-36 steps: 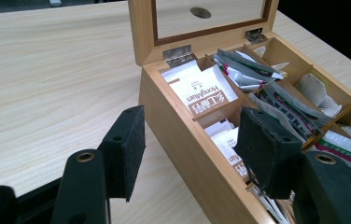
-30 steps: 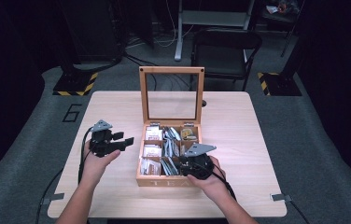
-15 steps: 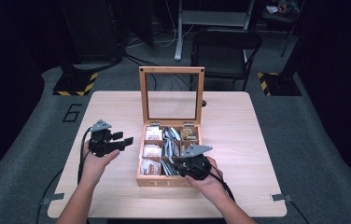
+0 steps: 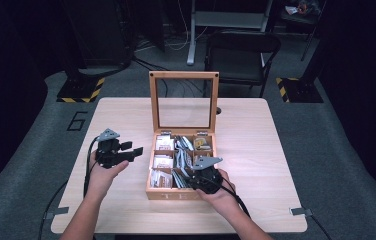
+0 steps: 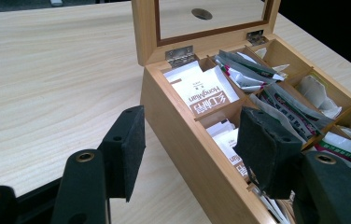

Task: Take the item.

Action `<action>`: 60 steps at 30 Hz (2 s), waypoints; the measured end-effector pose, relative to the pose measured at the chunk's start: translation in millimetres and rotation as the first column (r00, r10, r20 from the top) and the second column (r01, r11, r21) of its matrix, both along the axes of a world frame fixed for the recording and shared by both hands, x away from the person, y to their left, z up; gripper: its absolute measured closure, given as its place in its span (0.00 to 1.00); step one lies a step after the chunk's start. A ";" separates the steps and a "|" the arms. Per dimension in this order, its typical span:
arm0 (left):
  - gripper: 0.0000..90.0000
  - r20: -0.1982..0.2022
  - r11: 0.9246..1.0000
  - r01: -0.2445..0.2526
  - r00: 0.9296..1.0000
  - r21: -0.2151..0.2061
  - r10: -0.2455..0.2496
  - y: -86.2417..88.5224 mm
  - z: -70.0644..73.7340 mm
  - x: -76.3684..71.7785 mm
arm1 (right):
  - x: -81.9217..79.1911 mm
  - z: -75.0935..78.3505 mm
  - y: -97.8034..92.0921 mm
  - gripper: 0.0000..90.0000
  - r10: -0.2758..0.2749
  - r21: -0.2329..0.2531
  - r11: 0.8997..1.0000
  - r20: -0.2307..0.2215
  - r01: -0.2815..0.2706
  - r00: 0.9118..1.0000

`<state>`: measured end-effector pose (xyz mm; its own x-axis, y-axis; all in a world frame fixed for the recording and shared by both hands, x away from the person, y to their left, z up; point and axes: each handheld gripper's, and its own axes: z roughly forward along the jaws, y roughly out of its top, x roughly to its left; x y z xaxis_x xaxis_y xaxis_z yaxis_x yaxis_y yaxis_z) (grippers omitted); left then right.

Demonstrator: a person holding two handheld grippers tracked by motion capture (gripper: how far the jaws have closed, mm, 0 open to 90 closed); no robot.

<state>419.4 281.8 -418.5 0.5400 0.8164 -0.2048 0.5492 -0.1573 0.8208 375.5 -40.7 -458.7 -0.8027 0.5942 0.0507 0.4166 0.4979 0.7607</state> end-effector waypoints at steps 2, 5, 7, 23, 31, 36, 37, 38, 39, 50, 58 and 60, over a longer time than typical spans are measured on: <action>0.47 -0.001 1.000 -0.001 1.000 0.000 0.001 0.1 0.0 0.0 | 0.7 -1.1 1.0 0.88 0.004 -0.001 1.000 -0.007 -0.004 1.000; 0.47 -0.001 1.000 -0.001 1.000 -0.002 0.001 0.1 -0.1 0.1 | 0.7 -3.3 4.2 0.90 0.010 -0.005 1.000 -0.015 -0.010 1.000; 0.47 -0.001 1.000 0.001 1.000 -0.002 -0.001 0.1 -0.1 0.2 | 0.3 -4.4 6.5 0.91 0.012 -0.016 1.000 -0.005 -0.012 1.000; 0.47 -0.005 1.000 -0.004 1.000 -0.005 0.004 1.7 -1.0 0.6 | 2.6 -4.6 5.9 1.00 0.029 -0.017 0.999 -0.023 -0.029 0.999; 0.47 -0.004 1.000 -0.006 1.000 -0.006 0.006 2.3 -1.4 0.5 | 1.0 3.6 4.2 1.00 0.039 0.004 0.999 -0.023 -0.039 0.999; 0.47 -0.005 1.000 -0.006 1.000 -0.003 0.006 2.4 -1.6 0.5 | -1.7 21.4 -2.9 1.00 0.044 0.062 0.997 -0.011 -0.043 0.999; 0.47 -0.005 1.000 -0.005 1.000 -0.002 0.005 2.2 -1.6 0.5 | -2.1 24.6 -4.2 1.00 0.042 0.076 0.996 -0.020 -0.041 0.999; 0.47 -0.007 1.000 -0.003 1.000 -0.001 0.003 2.1 -1.6 0.5 | -2.4 26.4 -4.9 1.00 0.041 0.082 0.996 -0.025 -0.039 0.999; 0.47 -0.005 1.000 -0.004 1.000 -0.001 0.004 1.8 -1.7 0.5 | -2.0 28.7 -6.0 1.00 0.047 0.086 0.995 -0.017 -0.045 0.999; 0.47 -0.011 0.999 -0.021 1.000 -0.025 0.021 2.7 -0.9 1.4 | -6.7 58.8 -20.7 1.00 0.048 0.144 0.988 0.018 -0.050 0.999; 0.47 -0.009 0.999 -0.029 1.000 -0.023 0.029 4.6 0.0 1.3 | -3.5 74.1 -43.8 1.00 -0.015 0.166 0.986 0.046 0.007 0.999; 0.47 -0.009 0.999 -0.028 1.000 -0.024 0.028 4.8 0.0 1.4 | -1.9 74.7 -48.6 1.00 -0.032 0.167 0.986 0.041 0.024 0.999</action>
